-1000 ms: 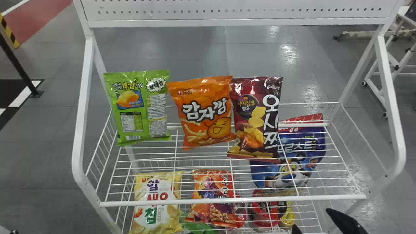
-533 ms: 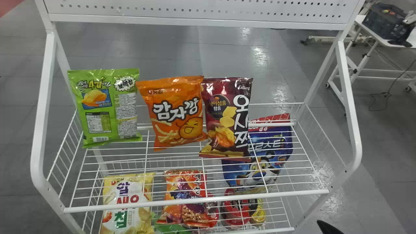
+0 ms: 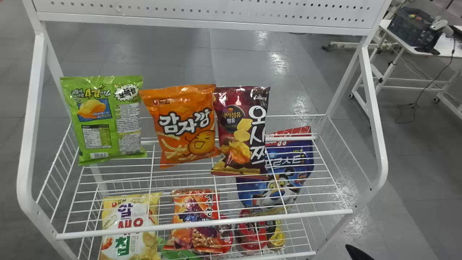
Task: Hold basket handle with left hand then pick spicy shrimp crackers with right hand and place into basket
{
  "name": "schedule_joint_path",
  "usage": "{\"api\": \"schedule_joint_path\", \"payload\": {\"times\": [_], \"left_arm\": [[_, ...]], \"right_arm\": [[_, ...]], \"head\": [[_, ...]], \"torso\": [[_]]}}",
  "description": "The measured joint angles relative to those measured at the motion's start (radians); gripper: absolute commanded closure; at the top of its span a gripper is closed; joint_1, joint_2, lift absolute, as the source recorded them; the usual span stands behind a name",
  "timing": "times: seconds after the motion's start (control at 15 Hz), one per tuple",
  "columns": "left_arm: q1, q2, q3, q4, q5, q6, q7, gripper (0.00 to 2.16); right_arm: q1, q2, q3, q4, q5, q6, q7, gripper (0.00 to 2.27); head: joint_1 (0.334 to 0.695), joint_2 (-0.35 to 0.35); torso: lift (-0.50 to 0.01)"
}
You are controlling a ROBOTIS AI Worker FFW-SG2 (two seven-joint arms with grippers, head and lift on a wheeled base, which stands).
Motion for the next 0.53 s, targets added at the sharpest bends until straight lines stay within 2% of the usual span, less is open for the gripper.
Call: {"api": "schedule_joint_path", "payload": {"times": [0.53], "left_arm": [[0.000, 0.000, 0.000, 0.000, 0.000, 0.000, 0.000, 2.15]], "right_arm": [[-0.002, 0.000, -0.025, 0.002, -0.004, 0.038, -0.010, 0.09]], "head": [[0.695, -0.217]], "torso": [[-0.010]]}}
